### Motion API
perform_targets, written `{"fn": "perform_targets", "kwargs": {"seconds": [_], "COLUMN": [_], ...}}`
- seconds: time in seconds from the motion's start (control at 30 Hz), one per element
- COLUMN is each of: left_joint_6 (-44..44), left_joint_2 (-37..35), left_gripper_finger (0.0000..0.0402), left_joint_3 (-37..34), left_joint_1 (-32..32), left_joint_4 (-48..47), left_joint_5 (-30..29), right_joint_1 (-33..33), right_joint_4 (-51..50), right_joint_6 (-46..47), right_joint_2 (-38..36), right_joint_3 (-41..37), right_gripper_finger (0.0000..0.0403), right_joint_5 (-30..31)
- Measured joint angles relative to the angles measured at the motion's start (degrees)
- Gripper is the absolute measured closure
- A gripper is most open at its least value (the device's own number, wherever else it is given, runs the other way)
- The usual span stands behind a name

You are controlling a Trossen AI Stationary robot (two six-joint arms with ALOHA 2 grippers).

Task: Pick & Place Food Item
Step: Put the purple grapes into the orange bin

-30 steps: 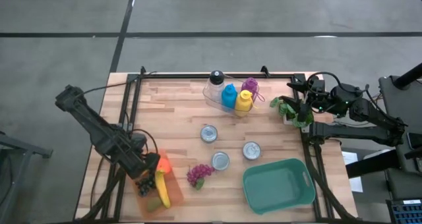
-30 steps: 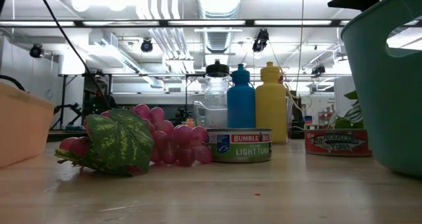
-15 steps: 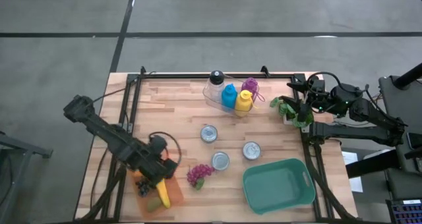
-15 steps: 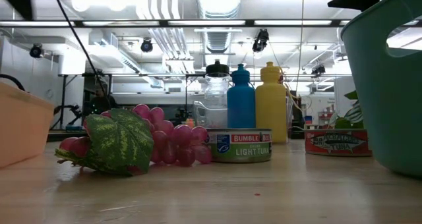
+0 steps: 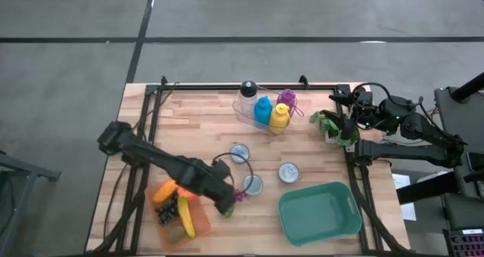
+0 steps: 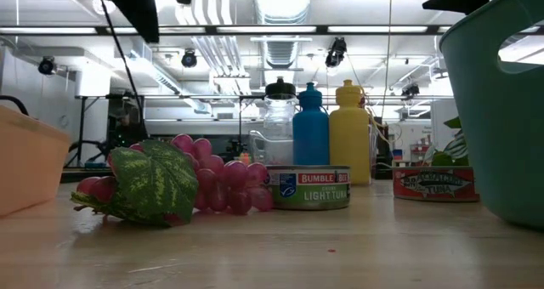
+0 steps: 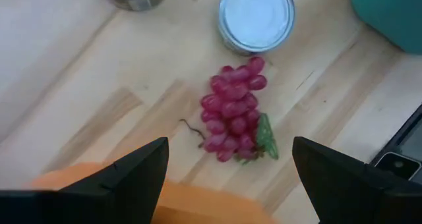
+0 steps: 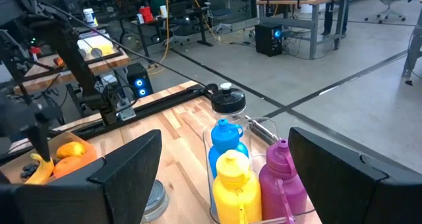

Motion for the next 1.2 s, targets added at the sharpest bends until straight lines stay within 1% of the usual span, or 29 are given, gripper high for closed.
{"fn": "perform_targets", "kwargs": {"seconds": [0.17,0.23,0.53,0.9,1.0,1.2], "left_joint_6": [1.0,2.3,4.5,5.4,5.8,6.0], "left_joint_2": [3.9,5.5,10.8,16.3,17.4,18.9], "left_gripper_finger": [0.0073,0.0073,0.0073,0.0073,0.0073,0.0073], "left_joint_3": [-0.4,-0.4,-0.5,-0.7,-0.7,-0.8], "left_joint_1": [1.6,1.9,2.3,2.5,2.7,2.7], "left_joint_4": [2.6,3.5,6.4,7.4,7.9,9.2], "left_joint_5": [4.2,5.0,6.2,7.4,8.9,9.4], "right_joint_1": [0.0,0.0,0.0,0.0,0.0,0.0], "right_joint_4": [0.0,0.0,0.0,0.0,0.0,0.0], "right_joint_6": [0.0,0.0,0.0,0.0,0.0,0.0], "right_joint_2": [0.0,0.0,0.0,0.0,0.0,0.0], "right_joint_3": [0.0,0.0,0.0,0.0,0.0,0.0], "right_gripper_finger": [0.0074,0.0074,0.0074,0.0074,0.0074,0.0074], "right_joint_5": [0.0,0.0,0.0,0.0,0.0,0.0]}}
